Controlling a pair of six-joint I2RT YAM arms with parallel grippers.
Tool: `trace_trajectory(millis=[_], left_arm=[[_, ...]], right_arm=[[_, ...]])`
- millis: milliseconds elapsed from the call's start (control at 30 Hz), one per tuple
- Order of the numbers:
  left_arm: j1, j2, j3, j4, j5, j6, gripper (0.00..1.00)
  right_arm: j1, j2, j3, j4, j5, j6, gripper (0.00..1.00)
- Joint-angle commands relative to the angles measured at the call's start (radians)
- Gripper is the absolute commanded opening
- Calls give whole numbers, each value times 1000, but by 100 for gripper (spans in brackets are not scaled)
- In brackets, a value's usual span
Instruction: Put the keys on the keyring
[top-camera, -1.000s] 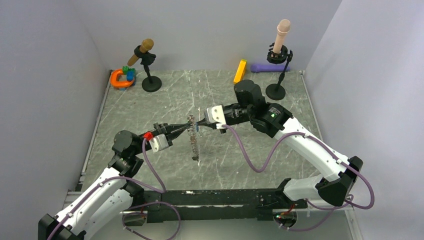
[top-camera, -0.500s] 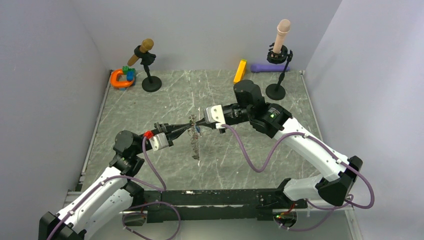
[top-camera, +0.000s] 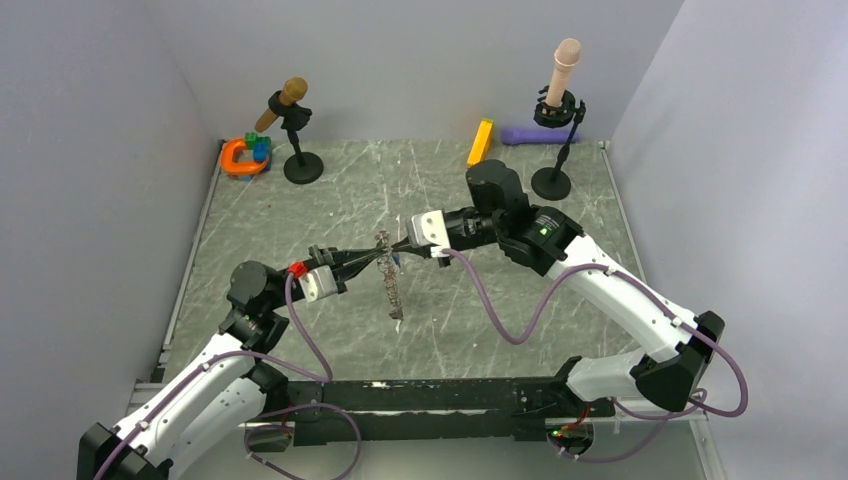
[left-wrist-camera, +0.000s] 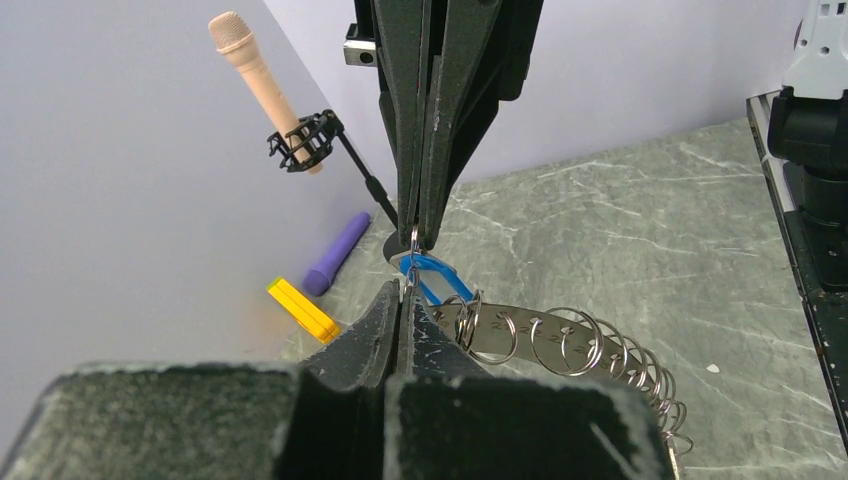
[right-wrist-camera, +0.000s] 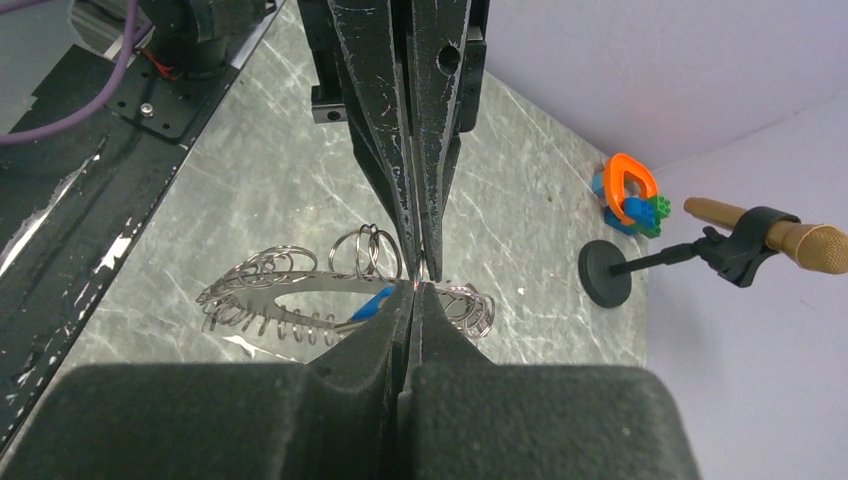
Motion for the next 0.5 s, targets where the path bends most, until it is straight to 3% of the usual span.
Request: trace_trajectory(millis=[0, 467], left_arm=[[-3, -16, 11, 109, 44, -13, 0], [-4, -18, 11, 112, 53, -18, 0]], right_arm=[[5, 17, 15, -24, 7, -22, 0], [5, 20, 15, -18, 24, -15, 0]])
